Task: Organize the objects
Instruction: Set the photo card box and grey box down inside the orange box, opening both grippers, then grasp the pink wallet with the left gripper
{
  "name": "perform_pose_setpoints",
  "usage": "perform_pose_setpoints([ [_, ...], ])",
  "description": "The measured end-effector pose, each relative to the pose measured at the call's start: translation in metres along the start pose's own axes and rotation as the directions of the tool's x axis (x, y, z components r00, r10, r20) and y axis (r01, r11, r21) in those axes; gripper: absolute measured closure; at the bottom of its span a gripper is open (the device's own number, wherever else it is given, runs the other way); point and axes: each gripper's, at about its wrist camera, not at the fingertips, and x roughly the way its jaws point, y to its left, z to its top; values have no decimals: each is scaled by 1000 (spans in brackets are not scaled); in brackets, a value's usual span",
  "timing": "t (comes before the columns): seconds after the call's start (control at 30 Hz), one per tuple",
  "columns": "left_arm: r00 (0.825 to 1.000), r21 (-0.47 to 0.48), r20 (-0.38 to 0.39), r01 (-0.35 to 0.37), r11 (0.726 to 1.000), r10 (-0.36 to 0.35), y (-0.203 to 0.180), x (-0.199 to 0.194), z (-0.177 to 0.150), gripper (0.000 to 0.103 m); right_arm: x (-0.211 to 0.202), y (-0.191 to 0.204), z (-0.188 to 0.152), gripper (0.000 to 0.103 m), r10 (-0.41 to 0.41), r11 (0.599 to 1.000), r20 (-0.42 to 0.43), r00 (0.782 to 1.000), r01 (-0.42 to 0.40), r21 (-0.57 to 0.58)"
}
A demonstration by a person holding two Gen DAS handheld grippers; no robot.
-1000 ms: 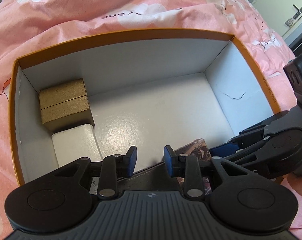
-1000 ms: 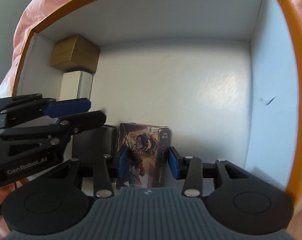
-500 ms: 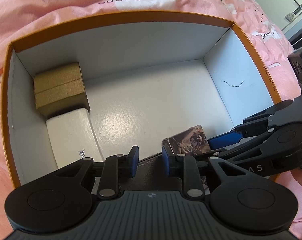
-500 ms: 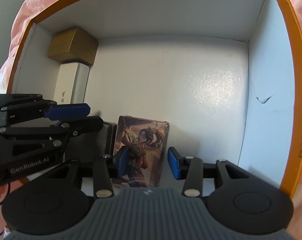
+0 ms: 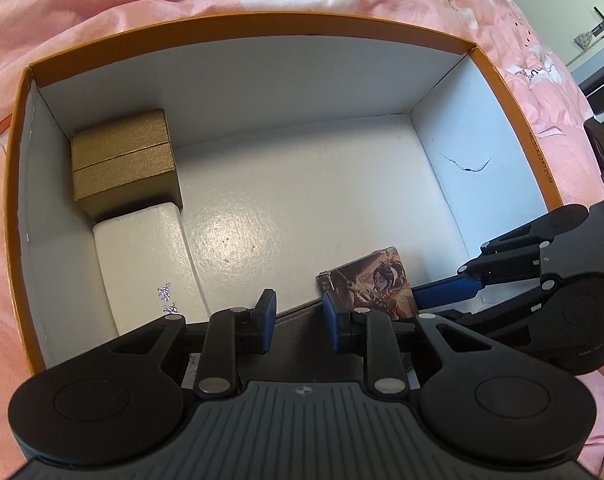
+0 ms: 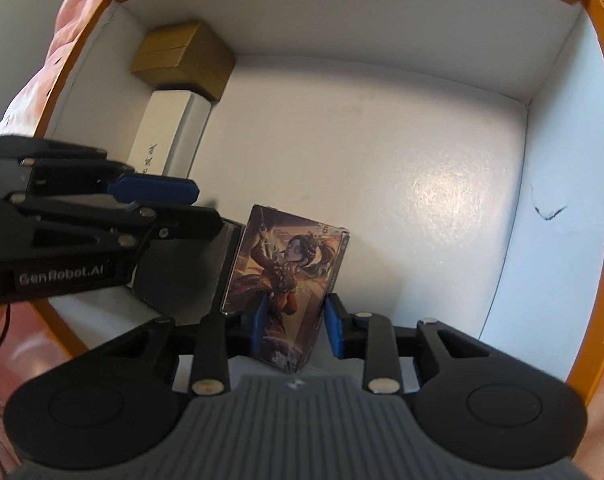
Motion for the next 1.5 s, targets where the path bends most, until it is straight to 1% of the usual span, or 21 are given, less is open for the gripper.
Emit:
perform_pose_setpoints([
  [0.13,1000,3,30,-6,1000,6,-3,-4,-2,74,0,-3,-3,70,14,1000,19,1000,-15,14],
  [0.2,998,19,66,-17,1000,16,-8,-13,-5,74,-6,-2,-7,71,-5,1000,46,999,4,13],
  [0.3,990,62,142,-37,997,28,-18,-36,-13,74,-25,7,-16,70,-54,999,139,989,54,1],
  [0.4,976,89,216,-18,996,-1,-28,-63,-25,73,-50,18,-32,70,-78,997,237,968,82,-9],
  [0.47,965,113,262,-2,994,-28,-34,-80,-37,73,-67,27,-47,70,-80,996,302,950,89,-18],
  [0.57,949,140,310,13,990,-56,-41,-100,-57,73,-86,39,-76,70,-72,996,402,913,88,-21],
  [0.63,944,152,317,41,988,-88,-43,-107,-73,73,-83,54,-90,70,-71,995,471,879,93,-24],
  [0.73,940,182,325,45,982,-103,-49,-115,-102,73,-94,66,-122,70,-88,991,557,826,129,-35],
  [0.8,940,198,330,26,980,-91,-51,-116,-118,73,-94,76,-140,70,-107,986,587,803,162,-42],
  [0.83,941,207,327,17,978,-86,-53,-114,-126,73,-91,81,-149,70,-112,984,592,799,170,-44],
  [0.87,944,212,319,14,977,-82,-53,-112,-134,73,-88,84,-157,70,-109,985,591,799,168,-46],
  [0.9,949,211,306,15,977,-81,-53,-109,-140,73,-84,87,-165,70,-103,986,584,805,159,-46],
  [1.03,966,181,246,33,983,-78,-51,-92,-163,73,-61,95,-189,70,-102,990,523,846,139,-32],
  [1.1,972,186,224,26,982,-69,-52,-83,-172,73,-49,97,-199,70,-115,990,483,868,140,-16],
  [1.13,975,195,212,21,981,-63,-54,-78,-176,73,-44,96,-203,71,-109,992,463,880,124,-3],
  [1.2,980,219,194,-8,976,-36,-58,-70,-182,73,-36,94,-209,71,-92,995,435,896,95,15],
  [1.27,982,232,188,-40,972,-4,-62,-63,-187,73,-30,95,-210,71,-108,994,411,905,109,22],
  [1.37,982,246,189,-45,968,-2,-65,-59,-190,73,-21,97,-209,74,-154,987,389,908,163,10],
  [1.43,981,253,192,-54,966,5,-67,-57,-190,73,-17,99,-209,84,-152,986,379,913,167,-6],
  [1.47,982,255,189,-55,965,6,-67,-56,-190,73,-15,99,-209,85,-145,987,376,915,161,-11],
  [1.5,983,256,186,-49,965,1,-67,-54,-190,73,-15,99,-209,89,-143,987,379,914,161,-16],
])
